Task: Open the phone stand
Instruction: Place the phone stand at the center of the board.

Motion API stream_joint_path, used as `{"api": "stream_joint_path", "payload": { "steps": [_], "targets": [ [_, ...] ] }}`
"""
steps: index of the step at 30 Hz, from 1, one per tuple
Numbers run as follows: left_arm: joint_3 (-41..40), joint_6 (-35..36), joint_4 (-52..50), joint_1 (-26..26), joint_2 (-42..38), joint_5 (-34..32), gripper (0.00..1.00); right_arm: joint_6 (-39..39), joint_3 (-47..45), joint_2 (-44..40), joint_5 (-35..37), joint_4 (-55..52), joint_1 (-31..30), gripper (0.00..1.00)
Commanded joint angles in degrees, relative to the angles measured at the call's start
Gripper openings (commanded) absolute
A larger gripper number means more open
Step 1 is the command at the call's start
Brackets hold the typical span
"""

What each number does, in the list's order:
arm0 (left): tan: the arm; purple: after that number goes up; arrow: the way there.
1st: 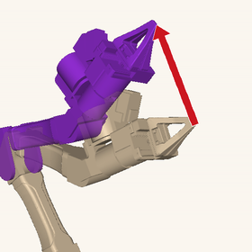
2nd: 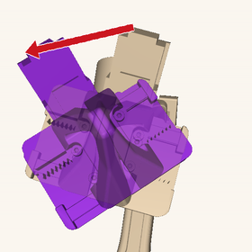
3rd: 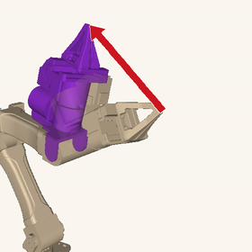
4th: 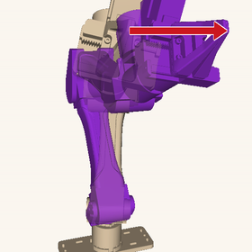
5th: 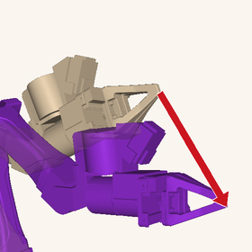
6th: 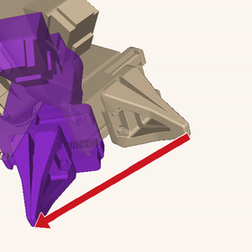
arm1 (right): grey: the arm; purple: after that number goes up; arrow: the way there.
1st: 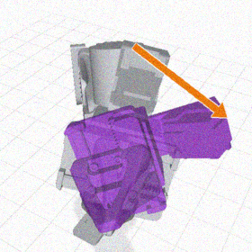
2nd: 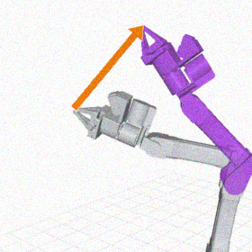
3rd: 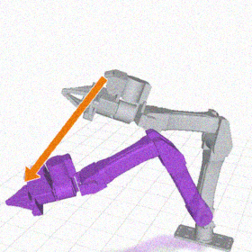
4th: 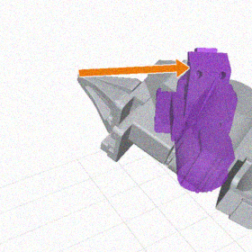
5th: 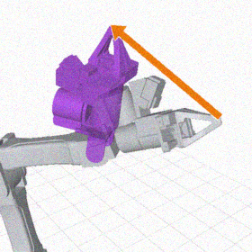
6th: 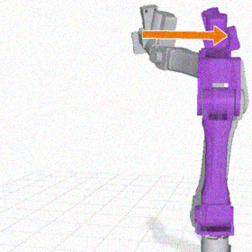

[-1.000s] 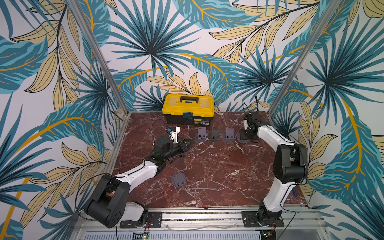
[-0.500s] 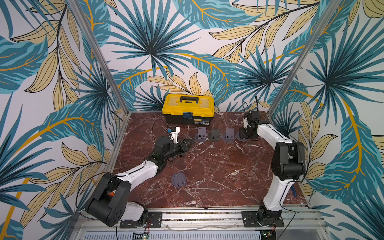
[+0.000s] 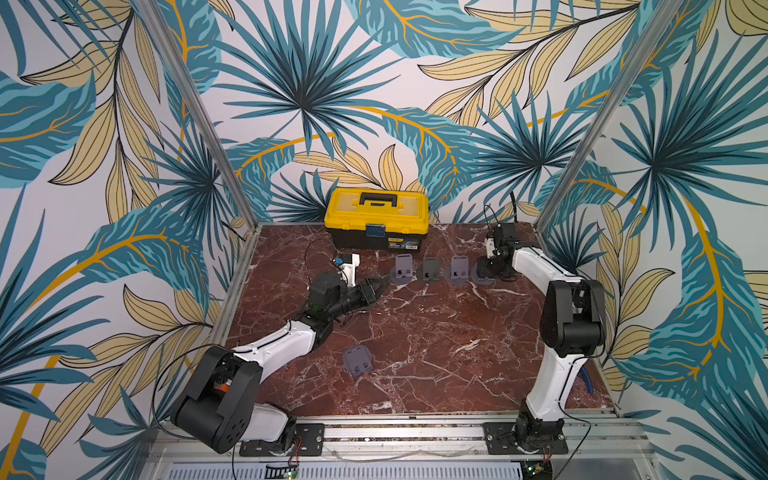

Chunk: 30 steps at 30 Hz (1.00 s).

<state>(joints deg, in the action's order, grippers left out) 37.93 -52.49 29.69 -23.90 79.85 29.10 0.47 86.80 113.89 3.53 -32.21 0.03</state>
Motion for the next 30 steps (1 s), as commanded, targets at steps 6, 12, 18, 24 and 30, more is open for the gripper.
{"api": "stream_joint_path", "payload": {
  "steps": [6, 12, 18, 24, 30],
  "targets": [
    [2.4, -0.1, -0.2, 0.4, 1.1, -0.5, 0.33, 0.1, 1.3, 2.2, -0.5, 0.3, 0.5, 0.46],
    [2.7, -0.2, -0.2, 0.4, 1.4, -0.4, 0.33, -0.2, 1.4, 2.7, -0.6, -0.3, 0.6, 0.5],
    [2.9, -0.2, -0.2, 0.3, 1.5, -0.3, 0.33, -0.7, 1.4, 2.6, -0.3, -1.2, 0.7, 0.58],
    [2.9, -0.2, -0.3, 0.4, 1.4, 0.0, 0.33, -1.1, 1.5, 2.0, -0.2, -1.6, 0.7, 0.65],
    [2.6, -0.2, -0.2, 0.4, 1.1, -0.1, 0.33, -1.7, 1.4, 1.1, 0.1, -1.7, 0.7, 0.75]
  ]
}}
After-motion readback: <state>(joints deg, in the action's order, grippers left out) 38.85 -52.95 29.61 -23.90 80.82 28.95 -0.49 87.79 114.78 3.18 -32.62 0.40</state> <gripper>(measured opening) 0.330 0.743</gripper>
